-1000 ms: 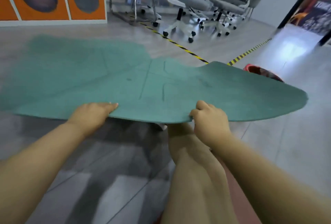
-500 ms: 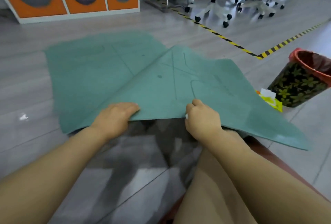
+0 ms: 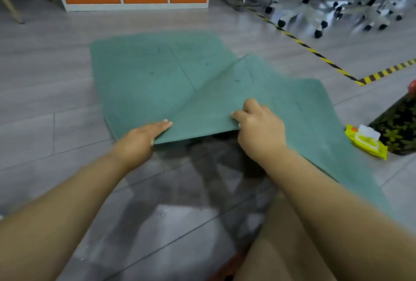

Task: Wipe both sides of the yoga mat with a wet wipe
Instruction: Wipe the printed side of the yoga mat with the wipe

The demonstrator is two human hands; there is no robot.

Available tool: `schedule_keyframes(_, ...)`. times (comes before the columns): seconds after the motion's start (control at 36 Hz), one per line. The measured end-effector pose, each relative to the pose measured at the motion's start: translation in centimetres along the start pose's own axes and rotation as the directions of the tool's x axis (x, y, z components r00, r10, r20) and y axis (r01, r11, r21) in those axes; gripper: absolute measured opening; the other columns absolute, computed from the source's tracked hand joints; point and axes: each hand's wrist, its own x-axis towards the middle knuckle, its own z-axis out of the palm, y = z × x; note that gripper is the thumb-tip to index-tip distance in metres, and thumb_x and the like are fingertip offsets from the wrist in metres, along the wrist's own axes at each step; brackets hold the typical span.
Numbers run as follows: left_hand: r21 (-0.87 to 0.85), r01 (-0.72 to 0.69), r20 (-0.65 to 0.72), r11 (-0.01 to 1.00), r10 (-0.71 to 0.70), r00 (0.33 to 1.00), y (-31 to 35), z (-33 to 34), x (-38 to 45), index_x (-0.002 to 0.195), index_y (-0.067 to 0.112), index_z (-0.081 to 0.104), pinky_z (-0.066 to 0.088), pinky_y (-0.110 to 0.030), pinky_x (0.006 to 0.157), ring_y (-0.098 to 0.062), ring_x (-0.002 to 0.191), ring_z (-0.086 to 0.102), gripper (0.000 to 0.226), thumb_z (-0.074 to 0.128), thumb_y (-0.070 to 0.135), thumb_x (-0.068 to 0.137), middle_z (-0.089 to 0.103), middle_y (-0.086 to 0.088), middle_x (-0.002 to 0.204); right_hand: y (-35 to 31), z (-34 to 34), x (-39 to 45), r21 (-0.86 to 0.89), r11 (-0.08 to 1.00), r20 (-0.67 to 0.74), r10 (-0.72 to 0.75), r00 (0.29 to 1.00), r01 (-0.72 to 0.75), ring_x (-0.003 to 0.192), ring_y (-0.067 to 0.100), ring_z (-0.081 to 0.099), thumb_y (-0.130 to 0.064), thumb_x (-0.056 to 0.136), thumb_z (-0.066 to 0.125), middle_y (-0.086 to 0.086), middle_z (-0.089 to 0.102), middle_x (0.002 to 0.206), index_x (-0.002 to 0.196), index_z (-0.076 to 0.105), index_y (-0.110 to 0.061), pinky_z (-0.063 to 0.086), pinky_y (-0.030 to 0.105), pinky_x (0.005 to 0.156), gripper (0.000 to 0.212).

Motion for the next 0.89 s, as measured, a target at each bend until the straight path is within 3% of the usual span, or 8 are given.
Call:
schedule_keyframes(0.08, 0.011, 0.002, -0.020, 1.000, -0.001, 1.000, 0.1, 0.0, -0.4, 0.139, 0.021, 0.047, 0.039, -0.035, 0.102, -0.027, 0.124, 0.052, 0.057, 0.063, 0.008, 0.086, 0.051, -0.005, 0.139, 2.2, 0.1, -1.7, -0.014, 0.999, -0.045, 0.032, 0.998, -0.033, 0.058, 0.032, 0.055, 0.000, 0.052, 0.075, 0.011, 0.055, 0.077, 0.075, 0.069, -0.010, 0.040, 0.027, 0.042, 0.026)
schedule_keyframes(0.17, 0.040, 0.004, 0.109, 0.999, -0.008, 0.994, -0.1, 0.7, -1.0, 0.139, 0.031, 0.044, 0.046, -0.039, 0.099, -0.028, 0.120, 0.055, 0.061, 0.070, 0.028, 0.084, 0.055, -0.001, 0.135, 3.5, 0.5, -3.6, 0.024, 0.997, -0.105, 0.070, 0.992, -0.068, 0.061, 0.033, 0.056, 0.004, 0.052, 0.073, 0.011, 0.055, 0.078, 0.082, 0.071, -0.011, 0.040, 0.028, 0.042, 0.033)
schedule_keyframes(0.22, 0.156, -0.002, 0.222, 0.988, -0.033, 0.975, -0.6, 1.3, -1.3, 0.140, 0.039, 0.040, 0.048, -0.039, 0.094, -0.030, 0.116, 0.057, 0.060, 0.066, 0.040, 0.085, 0.058, 0.000, 0.132, 3.7, 0.7, -4.5, 0.037, 0.997, -0.117, 0.078, 0.990, -0.074, 0.061, 0.033, 0.056, 0.005, 0.053, 0.071, 0.011, 0.055, 0.079, 0.085, 0.072, -0.011, 0.041, 0.029, 0.041, 0.035)
schedule_keyframes(0.31, 0.346, -0.050, 0.318, 0.937, -0.067, 0.946, -1.1, 1.3, -1.1, 0.140, 0.044, 0.038, 0.045, -0.035, 0.097, -0.030, 0.119, 0.054, 0.050, 0.054, 0.034, 0.093, 0.056, -0.005, 0.134, 3.6, 1.0, -4.9, 0.040, 0.998, -0.125, 0.058, 0.990, -0.053, 0.062, 0.034, 0.056, 0.007, 0.056, 0.070, 0.012, 0.055, 0.079, 0.086, 0.072, -0.011, 0.040, 0.030, 0.041, 0.035)
schedule_keyframes(0.47, 0.494, -0.011, 0.184, 0.870, -0.092, 0.979, -0.2, -4.2, 0.3, 0.140, 0.032, 0.040, 0.048, -0.039, 0.091, -0.035, 0.111, 0.058, 0.055, 0.043, 0.007, 0.091, 0.057, -0.013, 0.129, 3.3, 0.9, -3.5, 0.044, 0.996, -0.169, 0.080, 0.982, -0.073, 0.061, 0.033, 0.056, -0.002, 0.053, 0.081, 0.011, 0.054, 0.078, 0.084, 0.070, -0.011, 0.039, 0.028, 0.042, 0.034)
schedule_keyframes(0.56, 0.594, 0.001, 0.132, 0.805, -0.099, 0.986, 0.7, -8.1, 0.4, 0.146, 0.027, 0.032, 0.047, -0.038, 0.091, -0.033, 0.112, 0.057, 0.058, 0.040, 0.006, 0.093, 0.054, -0.012, 0.134, 2.5, 0.3, -2.9, 0.071, 0.995, -0.191, 0.077, 0.979, -0.064, 0.058, 0.033, 0.055, 0.005, 0.046, 0.078, 0.011, 0.053, 0.076, 0.081, 0.070, -0.010, 0.038, 0.027, 0.040, 0.039)
schedule_keyframes(0.67, 0.641, 0.033, 0.094, 0.767, -0.121, 0.988, 1.5, -12.3, -1.2, 0.150, 0.028, 0.021, 0.046, -0.037, 0.091, -0.033, 0.116, 0.054, 0.065, 0.040, 0.003, 0.093, 0.045, -0.006, 0.144, 1.0, -1.1, -3.0, 0.126, 0.991, -0.237, 0.074, 0.969, -0.045, 0.060, 0.036, 0.055, 0.010, 0.054, 0.071, 0.014, 0.053, 0.078, 0.083, 0.069, -0.007, 0.035, 0.028, 0.043, 0.034)
schedule_keyframes(0.89, 0.716, 0.066, 0.032, 0.695, -0.127, 0.991, 1.3, -18.7, -6.4, 0.151, 0.026, 0.017, 0.044, -0.036, 0.095, -0.029, 0.123, 0.049, 0.068, 0.043, 0.003, 0.092, 0.041, -0.002, 0.146, -3.4, -4.8, -3.4, 0.140, 0.989, -0.323, 0.010, 0.946, 0.037, 0.056, 0.035, 0.055, 0.008, 0.053, 0.072, 0.014, 0.054, 0.075, 0.077, 0.067, -0.006, 0.028, 0.025, 0.042, 0.029)
